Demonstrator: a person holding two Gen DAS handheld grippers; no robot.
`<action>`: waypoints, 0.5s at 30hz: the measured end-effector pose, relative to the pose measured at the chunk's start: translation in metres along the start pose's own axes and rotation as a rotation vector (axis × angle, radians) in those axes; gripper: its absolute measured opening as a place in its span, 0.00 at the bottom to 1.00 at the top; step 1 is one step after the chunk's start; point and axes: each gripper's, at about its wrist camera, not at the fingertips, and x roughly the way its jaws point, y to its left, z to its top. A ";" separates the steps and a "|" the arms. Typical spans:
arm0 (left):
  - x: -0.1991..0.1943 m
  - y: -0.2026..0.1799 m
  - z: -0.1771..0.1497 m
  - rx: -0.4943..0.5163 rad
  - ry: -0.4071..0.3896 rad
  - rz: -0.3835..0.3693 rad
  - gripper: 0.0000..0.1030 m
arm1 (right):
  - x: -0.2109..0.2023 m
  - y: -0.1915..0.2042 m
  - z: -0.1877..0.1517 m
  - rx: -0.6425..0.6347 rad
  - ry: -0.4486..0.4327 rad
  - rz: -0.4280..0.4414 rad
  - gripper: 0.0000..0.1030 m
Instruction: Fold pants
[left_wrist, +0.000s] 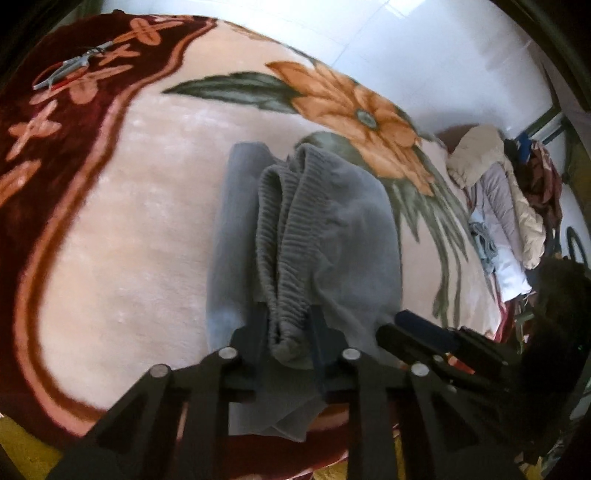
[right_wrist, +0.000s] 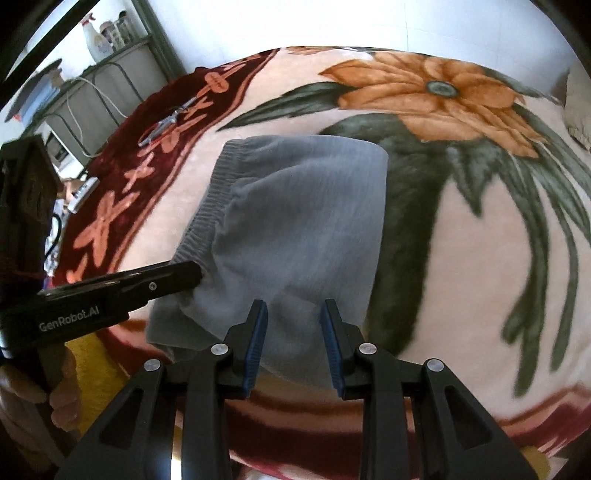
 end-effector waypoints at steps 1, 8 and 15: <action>-0.004 0.000 -0.001 0.000 -0.008 -0.004 0.15 | -0.001 0.001 -0.001 0.001 -0.003 0.006 0.30; -0.009 0.013 -0.019 0.012 -0.001 0.057 0.14 | 0.020 0.017 -0.020 -0.069 0.056 0.009 0.30; -0.026 0.006 -0.008 -0.001 -0.048 0.048 0.19 | -0.004 0.018 -0.013 -0.092 -0.042 0.013 0.30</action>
